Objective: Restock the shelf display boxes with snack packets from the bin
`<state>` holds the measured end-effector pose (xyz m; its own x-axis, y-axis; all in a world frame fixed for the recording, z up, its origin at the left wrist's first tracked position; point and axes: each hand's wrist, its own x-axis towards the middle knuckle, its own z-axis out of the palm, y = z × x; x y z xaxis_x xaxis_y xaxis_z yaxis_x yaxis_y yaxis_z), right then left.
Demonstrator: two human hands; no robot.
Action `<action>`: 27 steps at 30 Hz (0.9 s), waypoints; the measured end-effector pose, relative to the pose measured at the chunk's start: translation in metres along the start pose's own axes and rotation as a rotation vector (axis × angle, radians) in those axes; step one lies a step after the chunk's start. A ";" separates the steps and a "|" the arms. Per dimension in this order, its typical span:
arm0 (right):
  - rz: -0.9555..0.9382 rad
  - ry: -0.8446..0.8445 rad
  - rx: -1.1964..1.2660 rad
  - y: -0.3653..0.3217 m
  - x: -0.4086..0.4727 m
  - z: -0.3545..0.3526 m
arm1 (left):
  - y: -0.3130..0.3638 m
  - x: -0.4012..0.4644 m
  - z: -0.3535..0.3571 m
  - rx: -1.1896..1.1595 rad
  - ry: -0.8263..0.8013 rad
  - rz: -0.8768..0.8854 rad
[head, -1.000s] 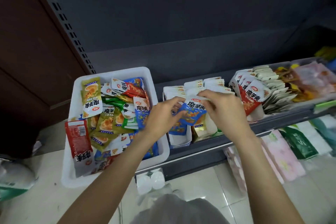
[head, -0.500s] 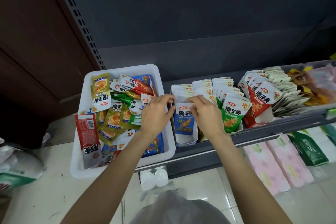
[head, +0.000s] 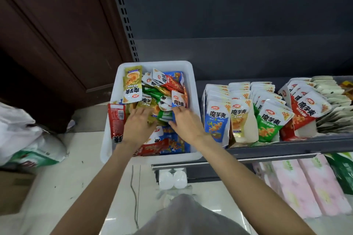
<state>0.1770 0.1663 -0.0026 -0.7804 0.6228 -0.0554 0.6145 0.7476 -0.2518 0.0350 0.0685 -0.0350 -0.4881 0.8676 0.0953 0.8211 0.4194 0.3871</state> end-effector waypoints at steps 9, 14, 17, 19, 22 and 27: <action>0.126 -0.046 -0.204 -0.023 0.013 0.008 | 0.019 0.010 -0.003 -0.547 -0.158 -0.324; -0.075 0.168 -0.068 -0.027 -0.020 0.009 | 0.042 0.006 -0.002 -1.124 -0.012 -0.531; -0.091 0.257 0.257 -0.014 -0.033 0.007 | 0.039 -0.003 -0.007 -1.122 0.086 -0.477; -0.003 0.347 0.441 -0.003 -0.040 -0.003 | 0.039 -0.005 -0.014 -1.169 0.096 -0.460; 0.146 0.334 0.602 0.012 -0.043 -0.020 | 0.045 -0.006 -0.025 -1.208 0.068 -0.392; 0.201 0.118 0.965 0.025 -0.053 -0.031 | 0.079 0.001 -0.037 -1.369 -0.011 -0.294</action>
<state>0.2372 0.1590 0.0236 -0.6230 0.7758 -0.0999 0.3359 0.1500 -0.9299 0.0889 0.0923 0.0297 -0.5820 0.7993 -0.1495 -0.2497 -0.0008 0.9683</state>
